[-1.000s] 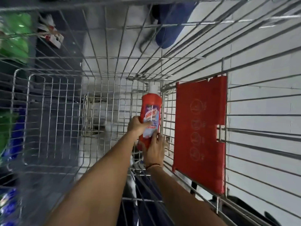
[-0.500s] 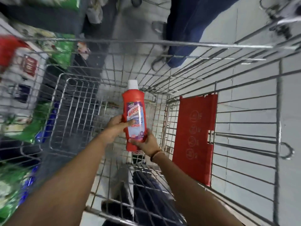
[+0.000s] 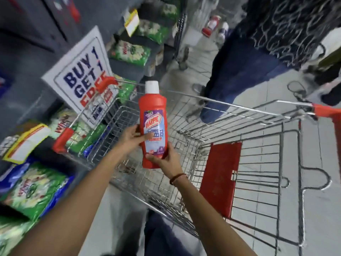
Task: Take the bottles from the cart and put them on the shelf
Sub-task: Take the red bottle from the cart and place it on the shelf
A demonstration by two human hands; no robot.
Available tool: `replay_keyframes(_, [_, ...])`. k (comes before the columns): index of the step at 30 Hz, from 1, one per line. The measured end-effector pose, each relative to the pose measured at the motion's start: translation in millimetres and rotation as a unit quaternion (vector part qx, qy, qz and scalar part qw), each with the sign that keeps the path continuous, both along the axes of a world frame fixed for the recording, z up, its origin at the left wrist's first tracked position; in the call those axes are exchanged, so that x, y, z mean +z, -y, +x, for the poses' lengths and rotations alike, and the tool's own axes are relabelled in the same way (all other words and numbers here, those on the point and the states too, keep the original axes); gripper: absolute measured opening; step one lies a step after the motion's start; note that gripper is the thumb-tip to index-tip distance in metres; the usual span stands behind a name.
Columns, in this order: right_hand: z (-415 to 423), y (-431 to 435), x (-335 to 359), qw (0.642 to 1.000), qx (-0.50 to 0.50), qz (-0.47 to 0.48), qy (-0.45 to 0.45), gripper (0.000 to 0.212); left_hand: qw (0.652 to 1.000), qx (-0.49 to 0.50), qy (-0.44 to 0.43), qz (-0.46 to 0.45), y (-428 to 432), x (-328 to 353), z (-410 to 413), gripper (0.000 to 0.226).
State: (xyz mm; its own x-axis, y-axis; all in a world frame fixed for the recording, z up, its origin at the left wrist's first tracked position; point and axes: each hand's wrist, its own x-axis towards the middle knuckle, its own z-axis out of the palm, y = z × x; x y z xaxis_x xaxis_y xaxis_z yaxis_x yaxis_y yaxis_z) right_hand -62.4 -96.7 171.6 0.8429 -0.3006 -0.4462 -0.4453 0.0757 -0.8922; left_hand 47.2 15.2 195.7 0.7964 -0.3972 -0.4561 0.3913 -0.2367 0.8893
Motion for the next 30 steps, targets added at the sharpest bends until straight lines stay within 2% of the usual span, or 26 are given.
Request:
replay_keyframes(3, [10.8,-27.0,29.1,0.999,0.031,-0.008,0.039,0.061,0.997,0.046,0.057,-0.035,-35.2,40.1,-1.7,0.027])
replay_keyframes(8, [19.4,-102.4,71.2,0.988,0.110,-0.005,0.112,0.058,0.977,0.137,0.153,-0.060,-123.4,102.8,-28.6,0.031])
replay_keyframes(13, [9.3,-203.3,105.6,0.957,0.229,-0.023,0.175,0.063,0.942,0.262,0.204,-0.054,-235.7,139.4,-80.8,0.039])
replay_keyframes(19, [-33.8,-334.0,132.6,0.897,0.381,-0.040,0.223,0.057,0.884,0.394,0.251,-0.024,-363.1,170.6,-185.2,0.035])
replay_keyframes(24, [-90.9,-434.7,143.6,0.829,0.494,-0.052,0.257,0.055,0.824,0.497,0.271,0.026,-448.3,179.4,-281.9,0.039])
replay_keyframes(30, [-147.8,-537.1,157.7,0.746,0.604,-0.040,0.277,0.070,0.754,0.581,0.289,0.105,-529.1,182.8,-367.2,0.045])
